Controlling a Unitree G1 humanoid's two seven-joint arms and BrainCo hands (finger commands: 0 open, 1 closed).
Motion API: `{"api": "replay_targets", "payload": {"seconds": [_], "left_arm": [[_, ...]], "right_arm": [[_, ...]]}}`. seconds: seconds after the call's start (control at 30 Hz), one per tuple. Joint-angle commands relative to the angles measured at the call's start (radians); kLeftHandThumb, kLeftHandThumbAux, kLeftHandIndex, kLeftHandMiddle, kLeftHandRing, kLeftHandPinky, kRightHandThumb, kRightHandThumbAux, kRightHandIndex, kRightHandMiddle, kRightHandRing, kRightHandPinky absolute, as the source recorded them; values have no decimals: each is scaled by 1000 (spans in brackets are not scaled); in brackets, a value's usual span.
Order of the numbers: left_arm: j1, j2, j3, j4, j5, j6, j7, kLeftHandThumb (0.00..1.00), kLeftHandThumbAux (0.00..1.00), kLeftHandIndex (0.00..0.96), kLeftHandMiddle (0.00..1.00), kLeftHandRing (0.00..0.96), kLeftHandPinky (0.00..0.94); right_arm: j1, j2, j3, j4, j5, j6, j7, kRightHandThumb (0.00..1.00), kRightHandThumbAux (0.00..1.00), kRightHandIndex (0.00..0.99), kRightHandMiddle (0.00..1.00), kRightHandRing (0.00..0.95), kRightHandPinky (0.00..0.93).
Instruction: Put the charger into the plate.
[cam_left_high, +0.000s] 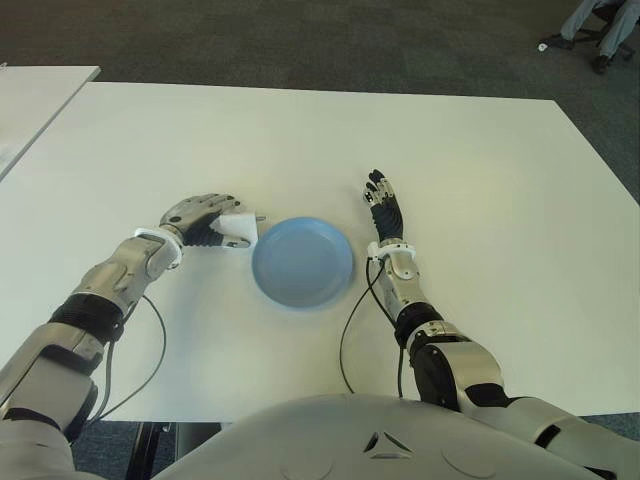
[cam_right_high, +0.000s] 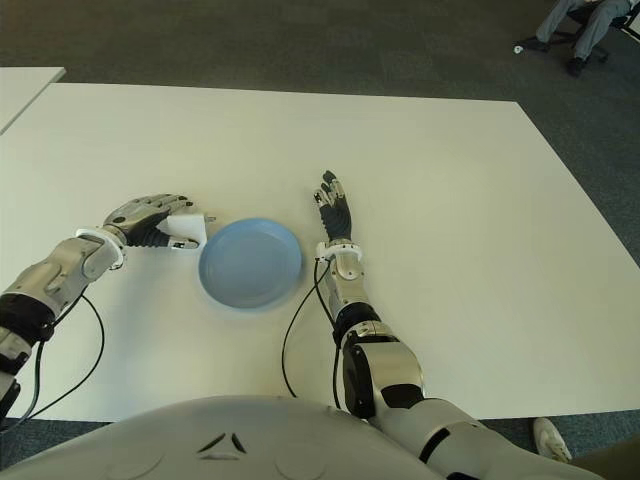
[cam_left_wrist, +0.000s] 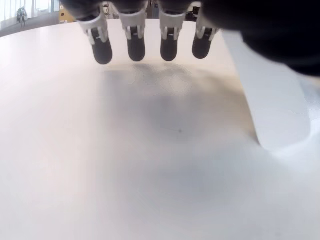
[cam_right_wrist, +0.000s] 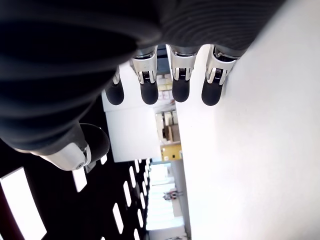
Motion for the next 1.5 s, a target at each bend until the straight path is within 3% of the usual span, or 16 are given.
{"api": "replay_targets", "payload": {"seconds": [0.03,0.47,0.6,0.67,0.7,0.77,0.93,1.03,1.13,1.5], "left_arm": [[41,7,-27,9,52,-13,23,166,287,0,0,0,0],[71,14,-13,-32,78,-41,109,180,341,1,41,41,113],[77,18,-6,-34,72,-61,117,189,371,60,164,165,221],[80,17,0,-32,68,-77,126,229,412,148,249,239,279],[82,17,3,-32,66,-83,131,284,445,232,361,351,369],[85,15,9,-30,64,-95,146,361,482,338,499,487,479],[97,3,25,-27,68,-102,216,485,522,486,647,639,630],[103,-7,30,-24,85,-83,266,640,637,454,707,702,710],[107,-15,34,-23,99,-69,308,695,676,445,742,735,761],[103,-31,30,28,108,-85,421,737,695,443,820,813,825]], "right_arm": [[33,24,-3,25,4,47,-5,0,500,33,33,16,46],[33,22,-5,19,6,63,-5,0,495,48,56,34,56],[31,22,-3,22,2,63,-12,0,498,54,62,39,61],[31,23,-2,22,1,65,-15,0,498,56,65,43,64],[30,23,-2,22,0,66,-16,0,497,57,67,45,67],[30,23,-1,22,0,68,-19,0,497,59,71,49,70],[29,23,2,21,-3,72,-26,0,495,61,77,57,72],[28,23,2,19,-3,75,-27,0,497,59,77,59,74],[28,23,1,19,-1,78,-28,0,500,57,79,62,79],[22,27,-4,27,4,81,-32,0,505,56,104,84,98]]}}
